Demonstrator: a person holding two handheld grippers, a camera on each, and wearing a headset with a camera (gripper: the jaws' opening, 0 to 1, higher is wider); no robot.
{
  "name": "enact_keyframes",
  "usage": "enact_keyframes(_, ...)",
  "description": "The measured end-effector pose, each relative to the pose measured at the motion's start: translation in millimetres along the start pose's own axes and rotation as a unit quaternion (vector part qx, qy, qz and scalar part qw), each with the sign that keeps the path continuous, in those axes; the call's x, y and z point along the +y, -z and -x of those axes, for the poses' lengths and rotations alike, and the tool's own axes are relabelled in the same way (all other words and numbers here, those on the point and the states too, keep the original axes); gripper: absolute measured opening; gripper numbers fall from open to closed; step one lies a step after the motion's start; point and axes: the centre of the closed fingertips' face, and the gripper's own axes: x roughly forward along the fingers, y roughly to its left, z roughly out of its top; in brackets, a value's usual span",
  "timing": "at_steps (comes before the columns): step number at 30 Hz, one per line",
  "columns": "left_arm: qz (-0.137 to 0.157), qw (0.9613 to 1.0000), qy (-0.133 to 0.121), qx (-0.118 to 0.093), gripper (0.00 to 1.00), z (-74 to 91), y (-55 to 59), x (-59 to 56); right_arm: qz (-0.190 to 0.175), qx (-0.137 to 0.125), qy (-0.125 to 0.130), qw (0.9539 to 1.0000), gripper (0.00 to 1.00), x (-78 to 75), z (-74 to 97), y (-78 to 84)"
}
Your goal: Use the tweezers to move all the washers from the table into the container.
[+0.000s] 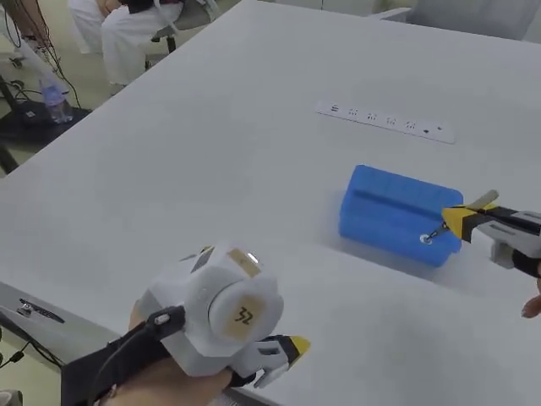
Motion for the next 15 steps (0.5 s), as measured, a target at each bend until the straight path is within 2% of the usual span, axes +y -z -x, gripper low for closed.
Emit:
enact_keyframes(5, -0.001, 1.0000, 0.001, 0.003, 0.91, -1.4, 1.0, -0.3, -0.007, -0.004, 0.012, 0.9999, 0.02, -13.6, -14.3, -5.7)
enact_keyframes(8, -0.002, 1.0000, 0.002, 0.004, 0.90, -1.5, 1.4, -0.6, -0.014, 0.012, 0.017, 0.9997, 0.02, -21.8, -25.8, 2.7)
enact_keyframes(15, 0.000, 1.0000, 0.002, 0.003, 0.90, -1.6, 1.1, 0.0, -0.004, 0.050, 0.019, 0.9986, 0.02, -28.0, -48.0, 25.3)
